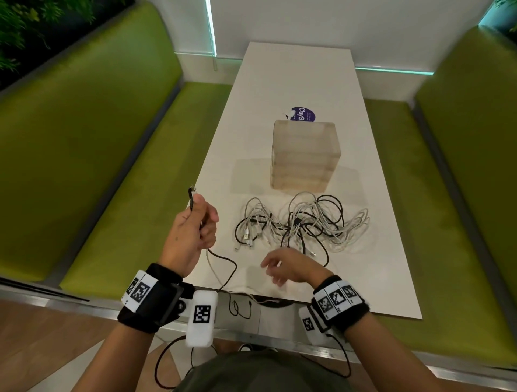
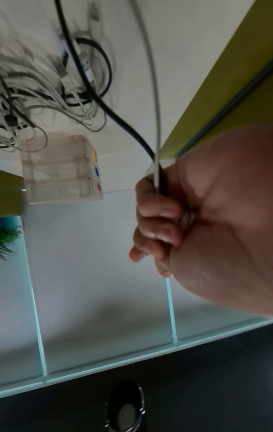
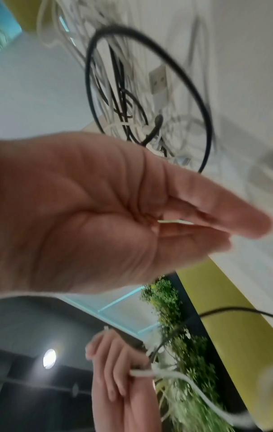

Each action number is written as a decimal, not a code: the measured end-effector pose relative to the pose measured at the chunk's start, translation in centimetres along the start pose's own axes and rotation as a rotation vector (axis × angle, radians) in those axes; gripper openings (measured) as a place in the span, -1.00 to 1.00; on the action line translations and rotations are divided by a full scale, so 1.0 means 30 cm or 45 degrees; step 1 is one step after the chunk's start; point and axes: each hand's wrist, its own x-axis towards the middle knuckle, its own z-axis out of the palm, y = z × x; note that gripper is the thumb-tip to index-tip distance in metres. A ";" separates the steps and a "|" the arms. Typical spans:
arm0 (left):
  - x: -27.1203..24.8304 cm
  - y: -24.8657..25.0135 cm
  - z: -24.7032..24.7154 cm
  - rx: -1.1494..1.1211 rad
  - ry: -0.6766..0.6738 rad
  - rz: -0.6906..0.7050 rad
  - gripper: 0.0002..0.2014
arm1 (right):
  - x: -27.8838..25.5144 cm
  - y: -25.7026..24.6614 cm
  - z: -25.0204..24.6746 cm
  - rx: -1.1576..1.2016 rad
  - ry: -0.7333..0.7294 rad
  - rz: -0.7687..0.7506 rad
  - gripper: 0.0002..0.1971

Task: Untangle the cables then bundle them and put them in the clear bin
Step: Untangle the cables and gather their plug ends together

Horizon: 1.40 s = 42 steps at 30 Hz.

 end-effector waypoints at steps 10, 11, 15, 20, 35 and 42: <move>0.007 -0.027 -0.019 -0.136 -0.017 -0.003 -0.75 | 0.214 -0.093 0.066 -0.170 0.526 0.111 -0.76; 0.009 -0.029 -0.022 -0.157 -0.032 -0.007 -0.75 | 0.218 -0.092 0.071 -0.175 0.546 0.107 -0.80; 0.021 -0.048 -0.021 -0.146 -0.061 0.003 -0.70 | 0.191 -0.082 0.035 -0.176 0.569 0.077 -0.87; 0.051 -0.071 -0.005 -0.083 -0.121 -0.002 -0.68 | 0.100 -0.085 -0.085 -0.189 0.689 -0.065 -0.80; 0.193 -0.157 0.134 0.415 -0.332 0.064 -0.72 | -0.047 -0.278 -0.263 0.126 0.679 -0.390 -0.83; 0.179 -0.152 0.144 0.371 -0.326 0.132 -0.79 | -0.035 -0.291 -0.246 0.625 0.797 -0.442 -0.80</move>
